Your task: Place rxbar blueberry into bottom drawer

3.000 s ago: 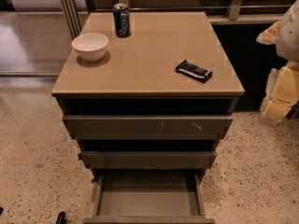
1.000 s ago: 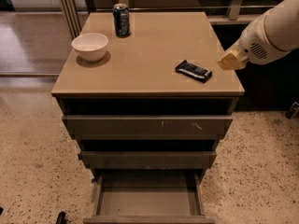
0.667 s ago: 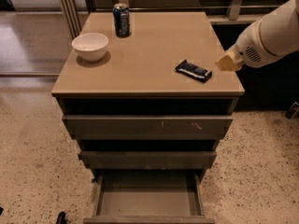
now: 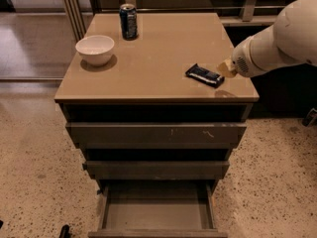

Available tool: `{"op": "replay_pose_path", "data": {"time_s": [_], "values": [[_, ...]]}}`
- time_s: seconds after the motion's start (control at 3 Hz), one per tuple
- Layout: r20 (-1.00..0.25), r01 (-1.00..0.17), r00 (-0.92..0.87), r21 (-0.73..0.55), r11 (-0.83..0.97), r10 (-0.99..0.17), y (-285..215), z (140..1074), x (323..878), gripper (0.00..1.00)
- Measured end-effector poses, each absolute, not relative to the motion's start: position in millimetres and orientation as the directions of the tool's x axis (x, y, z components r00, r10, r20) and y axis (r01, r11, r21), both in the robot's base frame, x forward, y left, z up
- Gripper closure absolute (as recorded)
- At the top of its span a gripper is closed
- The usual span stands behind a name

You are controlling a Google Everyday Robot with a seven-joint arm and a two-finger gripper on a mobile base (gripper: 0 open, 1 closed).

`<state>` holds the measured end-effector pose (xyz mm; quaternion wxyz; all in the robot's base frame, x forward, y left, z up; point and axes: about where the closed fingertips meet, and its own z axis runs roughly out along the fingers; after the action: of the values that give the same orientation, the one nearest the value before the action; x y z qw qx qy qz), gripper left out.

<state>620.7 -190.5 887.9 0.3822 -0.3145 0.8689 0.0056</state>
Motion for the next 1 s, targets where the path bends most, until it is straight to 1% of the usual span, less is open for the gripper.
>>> {"op": "replay_pose_path", "data": {"time_s": [0.33, 0.67, 1.0], "values": [[-0.686, -0.521, -0.522, -0.213, 0.826, -0.507, -187.9, 876.5, 640.8, 0.15], [-0.688, -0.517, -0.525, -0.210, 0.830, -0.501, -188.9, 874.6, 640.5, 0.00], [-0.688, -0.508, -0.532, -0.207, 0.836, -0.493, -192.5, 869.8, 638.9, 0.00]]}}
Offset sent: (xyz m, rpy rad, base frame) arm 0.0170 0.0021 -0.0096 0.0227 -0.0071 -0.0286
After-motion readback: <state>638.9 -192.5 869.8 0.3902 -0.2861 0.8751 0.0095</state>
